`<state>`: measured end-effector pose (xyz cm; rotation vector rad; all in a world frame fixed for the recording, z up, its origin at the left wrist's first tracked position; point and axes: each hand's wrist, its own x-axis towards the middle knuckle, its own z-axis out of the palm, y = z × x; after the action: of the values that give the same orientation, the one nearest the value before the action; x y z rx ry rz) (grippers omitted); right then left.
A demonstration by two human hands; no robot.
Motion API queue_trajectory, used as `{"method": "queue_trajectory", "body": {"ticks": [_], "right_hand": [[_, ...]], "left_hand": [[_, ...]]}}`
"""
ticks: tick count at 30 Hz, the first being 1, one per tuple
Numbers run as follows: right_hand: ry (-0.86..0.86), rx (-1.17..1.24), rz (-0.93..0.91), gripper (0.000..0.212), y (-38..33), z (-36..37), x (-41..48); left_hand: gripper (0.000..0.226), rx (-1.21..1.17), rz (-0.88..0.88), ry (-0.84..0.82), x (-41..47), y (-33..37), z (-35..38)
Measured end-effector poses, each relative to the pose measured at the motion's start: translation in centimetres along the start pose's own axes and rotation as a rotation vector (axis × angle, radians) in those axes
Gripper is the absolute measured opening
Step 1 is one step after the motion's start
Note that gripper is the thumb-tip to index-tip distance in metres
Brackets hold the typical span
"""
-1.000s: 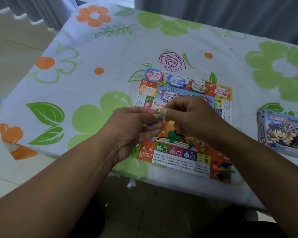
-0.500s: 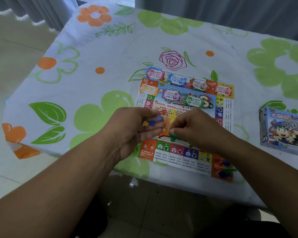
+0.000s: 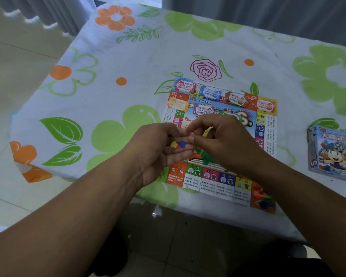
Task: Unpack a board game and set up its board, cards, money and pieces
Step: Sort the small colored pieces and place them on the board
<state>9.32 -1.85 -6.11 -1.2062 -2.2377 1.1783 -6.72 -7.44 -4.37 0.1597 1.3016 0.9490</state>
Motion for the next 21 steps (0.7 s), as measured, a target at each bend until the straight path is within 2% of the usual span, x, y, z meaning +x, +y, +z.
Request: {"method": "queue_trajectory", "body": {"ticks": [4, 8, 12, 17, 21], "right_hand": [[0.005, 0.026, -0.008, 0.004, -0.3, 0.0, 0.2], [-0.049, 0.132, -0.014, 0.009, -0.8, -0.8, 0.4], [-0.193, -0.028, -0.083, 0.021, -0.6, -0.7, 0.4], [-0.166, -0.215, -0.141, 0.024, -0.2, -0.2, 0.4], [-0.134, -0.205, -0.129, 0.013, 0.0, 0.2, 0.4]], "left_hand": [[0.037, 0.003, 0.026, -0.013, 0.0, -0.1, -0.2], [0.037, 0.019, 0.053, -0.018, 0.0, -0.1, -0.3], [0.037, 0.027, 0.049, -0.037, 0.0, -0.1, -0.4], [0.035, 0.025, 0.035, -0.048, -0.1, -0.1, -0.5], [0.036, 0.012, 0.036, -0.023, 0.0, -0.1, -0.6]]}}
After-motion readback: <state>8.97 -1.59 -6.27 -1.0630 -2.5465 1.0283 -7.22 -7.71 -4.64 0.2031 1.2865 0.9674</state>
